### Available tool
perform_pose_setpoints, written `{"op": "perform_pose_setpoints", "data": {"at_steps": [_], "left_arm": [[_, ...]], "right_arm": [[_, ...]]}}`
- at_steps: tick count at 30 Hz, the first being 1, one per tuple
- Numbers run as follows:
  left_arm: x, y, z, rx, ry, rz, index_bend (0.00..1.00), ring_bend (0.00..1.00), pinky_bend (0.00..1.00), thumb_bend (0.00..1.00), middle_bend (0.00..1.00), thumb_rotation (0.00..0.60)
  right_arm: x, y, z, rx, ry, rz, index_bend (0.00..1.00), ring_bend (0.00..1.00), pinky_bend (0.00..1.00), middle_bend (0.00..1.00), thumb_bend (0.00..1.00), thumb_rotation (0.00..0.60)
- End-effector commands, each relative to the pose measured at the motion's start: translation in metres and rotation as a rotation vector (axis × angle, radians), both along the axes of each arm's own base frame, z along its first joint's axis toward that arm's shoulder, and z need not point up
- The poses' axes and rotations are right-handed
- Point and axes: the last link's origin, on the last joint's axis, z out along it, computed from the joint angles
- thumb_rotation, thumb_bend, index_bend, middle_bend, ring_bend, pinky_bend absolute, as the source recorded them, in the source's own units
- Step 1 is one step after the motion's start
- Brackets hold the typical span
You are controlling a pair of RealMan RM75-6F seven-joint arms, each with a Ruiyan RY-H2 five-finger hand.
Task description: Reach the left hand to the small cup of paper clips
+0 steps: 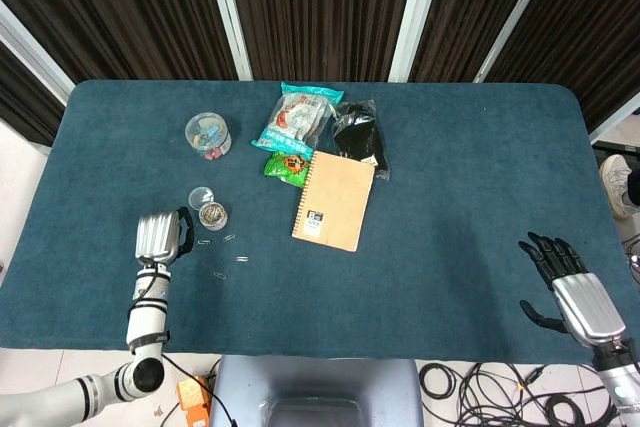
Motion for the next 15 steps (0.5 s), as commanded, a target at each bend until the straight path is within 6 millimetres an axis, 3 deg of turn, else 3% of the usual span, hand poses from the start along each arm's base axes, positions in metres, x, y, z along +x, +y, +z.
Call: {"op": "perform_pose_setpoints", "data": {"at_steps": [1, 7, 15], "left_arm": [[0.007, 0.021, -0.009, -0.004, -0.014, 0.007, 0.70, 1.00, 1.00, 0.39, 1.00, 0.600], [0.009, 0.036, -0.021, -0.008, -0.019, 0.018, 0.69, 1.00, 1.00, 0.39, 1.00, 0.600], [0.015, 0.039, -0.029, -0.017, -0.013, 0.009, 0.69, 1.00, 1.00, 0.39, 1.00, 0.600]], "right_arm": [[0.000, -0.001, 0.000, 0.000, 0.001, -0.002, 0.00, 0.00, 0.00, 0.00, 0.24, 0.600], [-0.001, -0.001, 0.001, -0.004, 0.005, -0.009, 0.00, 0.00, 0.00, 0.00, 0.24, 0.600], [-0.002, -0.001, 0.002, -0.007, 0.002, -0.017, 0.00, 0.00, 0.00, 0.00, 0.24, 0.600]]}}
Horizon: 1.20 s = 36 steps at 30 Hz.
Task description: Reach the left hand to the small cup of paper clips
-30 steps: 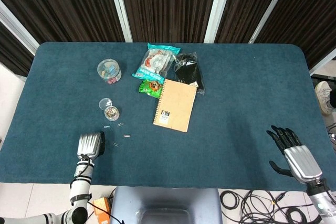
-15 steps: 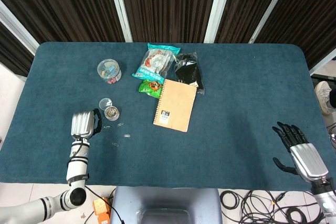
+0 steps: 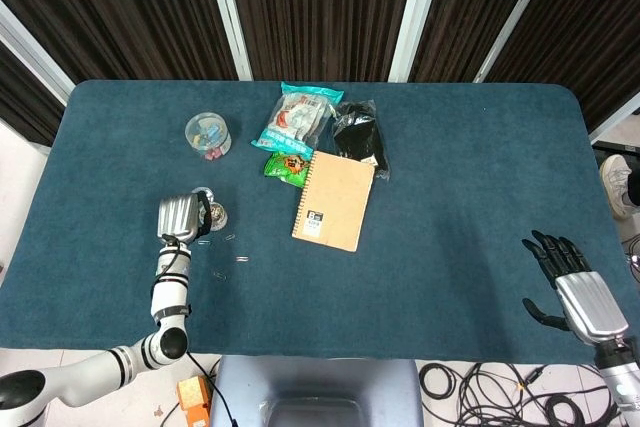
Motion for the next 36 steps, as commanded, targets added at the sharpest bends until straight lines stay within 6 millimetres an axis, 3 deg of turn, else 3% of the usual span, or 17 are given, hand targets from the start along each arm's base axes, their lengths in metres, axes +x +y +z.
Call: {"op": "perform_pose_setpoints", "data": {"at_steps": [1, 28, 36], "left_arm": [[0.001, 0.001, -0.002, -0.004, 0.004, 0.001, 0.69, 1.00, 1.00, 0.39, 1.00, 0.600], [-0.005, 0.006, -0.004, -0.024, 0.016, 0.032, 0.48, 1.00, 1.00, 0.34, 1.00, 0.600], [0.011, -0.010, 0.019, 0.019, -0.024, -0.059, 0.46, 1.00, 1.00, 0.33, 1.00, 0.600]], "right_arm": [[0.000, 0.000, 0.000, 0.001, -0.001, 0.000, 0.00, 0.00, 0.00, 0.00, 0.24, 0.600], [-0.001, 0.003, 0.004, 0.014, -0.008, -0.001, 0.00, 0.00, 0.00, 0.00, 0.24, 0.600], [-0.001, 0.005, 0.005, 0.003, -0.007, 0.002, 0.00, 0.00, 0.00, 0.00, 0.24, 0.600]]}}
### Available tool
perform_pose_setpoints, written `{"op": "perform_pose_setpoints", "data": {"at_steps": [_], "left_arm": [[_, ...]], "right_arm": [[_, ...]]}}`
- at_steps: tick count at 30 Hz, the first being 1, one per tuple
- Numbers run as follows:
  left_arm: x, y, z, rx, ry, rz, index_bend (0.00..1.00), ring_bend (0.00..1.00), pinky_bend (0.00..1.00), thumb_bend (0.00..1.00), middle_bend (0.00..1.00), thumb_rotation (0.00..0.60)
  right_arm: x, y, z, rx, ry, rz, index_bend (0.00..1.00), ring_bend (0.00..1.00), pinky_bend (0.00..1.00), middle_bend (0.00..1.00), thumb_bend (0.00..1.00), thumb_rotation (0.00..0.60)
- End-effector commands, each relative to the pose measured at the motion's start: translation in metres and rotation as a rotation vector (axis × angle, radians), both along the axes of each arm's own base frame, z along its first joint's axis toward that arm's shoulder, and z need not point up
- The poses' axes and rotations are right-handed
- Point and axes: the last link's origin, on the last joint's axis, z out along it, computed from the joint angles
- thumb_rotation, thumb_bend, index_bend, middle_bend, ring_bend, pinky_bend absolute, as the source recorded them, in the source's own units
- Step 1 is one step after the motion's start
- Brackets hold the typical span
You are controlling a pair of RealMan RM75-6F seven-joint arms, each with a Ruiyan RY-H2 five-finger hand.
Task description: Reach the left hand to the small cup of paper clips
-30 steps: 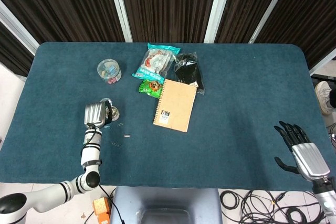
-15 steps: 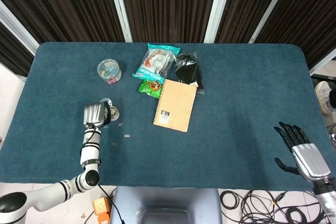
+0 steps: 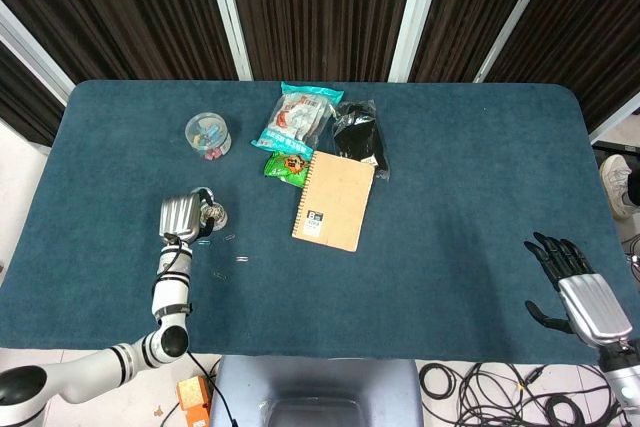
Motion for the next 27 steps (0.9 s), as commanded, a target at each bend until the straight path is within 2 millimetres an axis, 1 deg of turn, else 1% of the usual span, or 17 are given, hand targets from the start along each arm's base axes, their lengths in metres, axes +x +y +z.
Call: {"op": "perform_pose_setpoints", "data": {"at_steps": [1, 4, 5, 6, 7, 8, 9, 10, 11, 12, 13, 14, 18, 20, 22, 24, 27], "left_arm": [[0.009, -0.015, 0.021, 0.035, -0.027, -0.069, 0.45, 1.00, 1.00, 0.33, 1.00, 0.600], [0.011, -0.040, 0.046, 0.055, -0.043, -0.133, 0.36, 0.99, 1.00, 0.33, 0.98, 0.600], [0.008, -0.054, 0.056, 0.050, -0.040, -0.152, 0.31, 0.95, 1.00, 0.33, 0.92, 0.600], [0.004, -0.065, 0.064, 0.038, -0.037, -0.162, 0.26, 0.88, 0.99, 0.33, 0.84, 0.600], [0.000, -0.077, 0.072, 0.016, -0.042, -0.169, 0.20, 0.74, 0.92, 0.34, 0.72, 0.600], [-0.007, -0.093, 0.082, -0.019, -0.055, -0.172, 0.14, 0.56, 0.79, 0.34, 0.58, 0.600], [-0.014, -0.106, 0.090, -0.048, -0.064, -0.172, 0.07, 0.31, 0.57, 0.35, 0.39, 0.600], [-0.023, -0.123, 0.100, -0.078, -0.068, -0.181, 0.04, 0.19, 0.42, 0.35, 0.27, 0.600], [-0.031, -0.135, 0.107, -0.088, -0.065, -0.194, 0.01, 0.06, 0.23, 0.35, 0.12, 0.600], [-0.040, -0.148, 0.115, -0.089, -0.055, -0.211, 0.00, 0.00, 0.09, 0.35, 0.03, 0.600], [-0.050, -0.160, 0.122, -0.082, -0.039, -0.228, 0.00, 0.00, 0.04, 0.36, 0.00, 0.600], [-0.067, -0.178, 0.130, -0.067, -0.010, -0.229, 0.00, 0.00, 0.00, 0.36, 0.00, 0.600], [-0.108, -0.224, 0.142, 0.015, 0.039, -0.166, 0.00, 0.00, 0.00, 0.36, 0.00, 0.600], [-0.122, -0.238, 0.143, 0.074, 0.047, -0.140, 0.00, 0.00, 0.00, 0.36, 0.00, 0.600], [-0.123, -0.241, 0.144, 0.076, 0.069, -0.164, 0.00, 0.00, 0.00, 0.36, 0.00, 0.600], [-0.124, -0.241, 0.143, 0.058, 0.013, -0.165, 0.00, 0.00, 0.00, 0.36, 0.00, 0.600], [-0.126, -0.240, 0.144, 0.026, 0.025, -0.178, 0.00, 0.00, 0.00, 0.36, 0.00, 0.600]], "right_arm": [[0.000, 0.001, 0.000, -0.005, 0.004, 0.001, 0.00, 0.00, 0.00, 0.00, 0.24, 0.600], [0.000, 0.003, 0.001, -0.010, 0.009, 0.002, 0.00, 0.00, 0.00, 0.00, 0.24, 0.600], [0.000, 0.004, 0.001, -0.011, 0.012, 0.002, 0.00, 0.00, 0.00, 0.00, 0.24, 0.600], [0.000, 0.006, 0.001, -0.013, 0.016, 0.002, 0.00, 0.00, 0.00, 0.00, 0.24, 0.600], [0.000, 0.007, 0.001, -0.015, 0.019, 0.001, 0.00, 0.00, 0.00, 0.00, 0.24, 0.600], [0.000, 0.008, 0.000, -0.016, 0.027, 0.000, 0.00, 0.00, 0.00, 0.00, 0.24, 0.600], [0.000, 0.009, 0.000, -0.017, 0.034, -0.002, 0.00, 0.00, 0.00, 0.00, 0.24, 0.600], [0.000, 0.011, -0.001, -0.019, 0.044, -0.006, 0.00, 0.00, 0.00, 0.00, 0.24, 0.600], [0.000, 0.012, -0.002, -0.019, 0.053, -0.010, 0.00, 0.00, 0.00, 0.00, 0.24, 0.600], [-0.001, 0.013, -0.003, -0.020, 0.060, -0.015, 0.00, 0.00, 0.00, 0.00, 0.24, 0.600], [-0.001, 0.014, -0.004, -0.021, 0.067, -0.022, 0.00, 0.00, 0.00, 0.00, 0.24, 0.600], [-0.001, 0.016, -0.005, -0.024, 0.079, -0.031, 0.00, 0.00, 0.00, 0.00, 0.24, 0.600], [0.000, 0.018, -0.009, -0.030, 0.117, -0.038, 0.00, 0.00, 0.00, 0.00, 0.24, 0.600], [0.002, 0.019, -0.010, -0.035, 0.121, -0.036, 0.00, 0.00, 0.00, 0.00, 0.24, 0.600], [0.002, 0.018, -0.011, -0.042, 0.129, -0.033, 0.00, 0.00, 0.00, 0.00, 0.24, 0.600], [0.003, 0.018, -0.013, -0.042, 0.131, -0.036, 0.00, 0.00, 0.00, 0.00, 0.24, 0.600], [0.003, 0.017, -0.014, -0.041, 0.139, -0.041, 0.00, 0.00, 0.00, 0.00, 0.24, 0.600]]}}
